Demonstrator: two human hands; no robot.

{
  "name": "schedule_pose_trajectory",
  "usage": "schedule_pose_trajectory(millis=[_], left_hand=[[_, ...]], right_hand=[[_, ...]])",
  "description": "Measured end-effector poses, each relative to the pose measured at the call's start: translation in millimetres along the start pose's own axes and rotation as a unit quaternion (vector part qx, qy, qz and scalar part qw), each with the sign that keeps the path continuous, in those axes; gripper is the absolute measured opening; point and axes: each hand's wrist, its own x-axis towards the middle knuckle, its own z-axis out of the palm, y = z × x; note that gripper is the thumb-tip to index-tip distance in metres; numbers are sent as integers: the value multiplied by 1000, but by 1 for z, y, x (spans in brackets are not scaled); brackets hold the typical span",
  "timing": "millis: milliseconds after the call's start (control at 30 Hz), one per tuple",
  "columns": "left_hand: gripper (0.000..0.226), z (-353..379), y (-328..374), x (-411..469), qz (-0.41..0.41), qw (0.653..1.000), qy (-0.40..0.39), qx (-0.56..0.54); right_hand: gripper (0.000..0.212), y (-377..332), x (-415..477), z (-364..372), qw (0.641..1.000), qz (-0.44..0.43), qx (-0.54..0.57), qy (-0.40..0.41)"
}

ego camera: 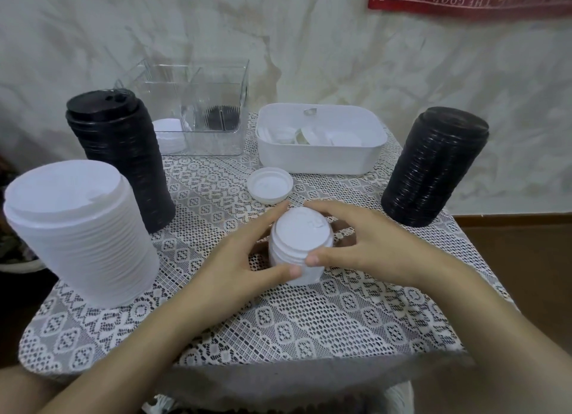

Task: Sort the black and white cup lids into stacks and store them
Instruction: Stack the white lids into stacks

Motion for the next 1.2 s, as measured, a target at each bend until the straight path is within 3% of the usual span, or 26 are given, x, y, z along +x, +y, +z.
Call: schedule_pose_trajectory(millis=[200, 500, 700, 867, 1200], left_hand=[[99, -1, -5, 3, -7, 1000, -1, 24], [98, -1, -7, 1, 16, 996, 24, 81], [90, 0, -6, 1, 12, 995, 35, 88], [88, -3, -3, 2, 20, 989, 34, 141], [85, -3, 1, 5, -10, 986, -11, 167]], right_hand=[[94, 4, 2, 4, 1000, -5, 3, -2], [89, 9, 4, 7, 1000, 5, 14, -8], [61, 6, -3, 3, 997, -18, 53, -47], [75, 9, 0, 2, 997, -7, 53, -59], [74, 17, 5, 4, 995, 10, 73, -65]])
